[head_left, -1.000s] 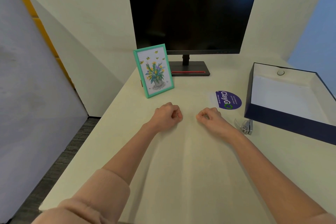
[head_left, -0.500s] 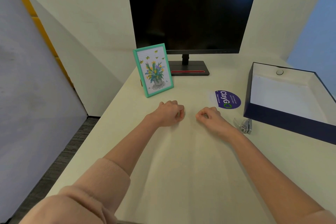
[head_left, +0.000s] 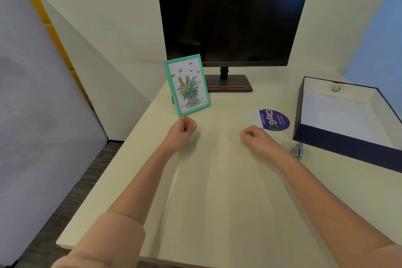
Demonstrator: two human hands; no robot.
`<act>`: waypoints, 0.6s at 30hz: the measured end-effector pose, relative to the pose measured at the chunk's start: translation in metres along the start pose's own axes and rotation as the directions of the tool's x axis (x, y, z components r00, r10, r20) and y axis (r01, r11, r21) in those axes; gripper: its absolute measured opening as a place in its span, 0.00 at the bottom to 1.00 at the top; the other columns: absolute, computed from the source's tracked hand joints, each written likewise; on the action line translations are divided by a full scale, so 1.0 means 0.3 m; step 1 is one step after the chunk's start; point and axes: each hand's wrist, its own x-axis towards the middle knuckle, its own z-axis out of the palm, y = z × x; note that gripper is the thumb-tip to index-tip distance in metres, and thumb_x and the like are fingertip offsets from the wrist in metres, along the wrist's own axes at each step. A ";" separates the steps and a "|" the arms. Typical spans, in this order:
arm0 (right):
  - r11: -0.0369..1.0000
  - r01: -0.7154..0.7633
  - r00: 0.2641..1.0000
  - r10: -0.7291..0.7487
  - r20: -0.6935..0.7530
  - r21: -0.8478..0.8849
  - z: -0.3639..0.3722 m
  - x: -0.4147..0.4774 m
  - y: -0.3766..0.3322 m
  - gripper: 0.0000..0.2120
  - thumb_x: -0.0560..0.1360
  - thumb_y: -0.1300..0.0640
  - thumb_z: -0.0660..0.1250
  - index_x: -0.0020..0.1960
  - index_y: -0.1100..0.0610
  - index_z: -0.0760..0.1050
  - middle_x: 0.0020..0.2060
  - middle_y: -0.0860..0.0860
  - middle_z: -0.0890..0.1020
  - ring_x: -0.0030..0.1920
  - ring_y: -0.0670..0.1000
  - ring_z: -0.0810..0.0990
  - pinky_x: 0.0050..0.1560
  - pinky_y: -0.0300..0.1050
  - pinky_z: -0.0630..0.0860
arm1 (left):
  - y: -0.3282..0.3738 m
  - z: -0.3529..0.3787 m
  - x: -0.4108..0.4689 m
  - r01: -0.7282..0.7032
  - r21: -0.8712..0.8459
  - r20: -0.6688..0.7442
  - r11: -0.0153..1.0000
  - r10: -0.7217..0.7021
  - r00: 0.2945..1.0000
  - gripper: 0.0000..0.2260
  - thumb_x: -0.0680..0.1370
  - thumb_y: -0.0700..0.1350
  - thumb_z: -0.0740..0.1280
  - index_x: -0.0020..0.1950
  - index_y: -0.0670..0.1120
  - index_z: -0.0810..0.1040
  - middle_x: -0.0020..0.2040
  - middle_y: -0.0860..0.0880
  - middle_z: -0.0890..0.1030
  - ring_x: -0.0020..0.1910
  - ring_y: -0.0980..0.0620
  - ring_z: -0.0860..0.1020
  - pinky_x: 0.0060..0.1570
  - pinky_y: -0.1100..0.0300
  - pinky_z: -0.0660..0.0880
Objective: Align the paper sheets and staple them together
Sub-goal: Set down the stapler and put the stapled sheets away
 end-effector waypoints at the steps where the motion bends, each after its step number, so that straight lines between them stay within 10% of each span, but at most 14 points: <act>1: 0.999 -0.009 1.000 0.009 -0.008 0.033 -0.005 -0.010 -0.010 0.06 0.79 0.54 0.61 0.52 0.56 0.72 0.53 0.50 0.74 0.53 0.48 0.72 0.53 0.40 0.66 | 0.009 0.004 -0.009 -0.012 -0.009 -0.029 1.000 0.012 1.000 0.04 0.79 0.42 0.62 0.44 0.48 0.72 0.37 0.53 0.71 0.35 0.55 0.68 0.34 0.68 0.67; 11: 0.994 0.030 0.934 0.008 -0.357 0.102 -0.247 -0.303 0.001 0.07 0.80 0.53 0.59 0.52 0.57 0.70 0.43 0.47 0.74 0.40 0.44 0.71 0.34 0.33 0.68 | 0.406 0.413 -0.174 -0.255 -0.124 0.119 0.959 0.270 0.956 0.02 0.80 0.42 0.62 0.49 0.45 0.72 0.38 0.55 0.73 0.37 0.60 0.71 0.35 0.74 0.69; 18: 0.997 -0.030 0.811 0.068 -0.580 0.076 -0.635 -0.697 0.158 0.05 0.79 0.53 0.59 0.46 0.53 0.69 0.44 0.48 0.76 0.51 0.52 0.77 0.55 0.46 0.75 | 0.740 0.765 -0.431 -0.374 -0.237 0.358 0.897 0.439 0.824 0.05 0.80 0.45 0.60 0.52 0.45 0.72 0.39 0.54 0.73 0.36 0.57 0.71 0.33 0.67 0.68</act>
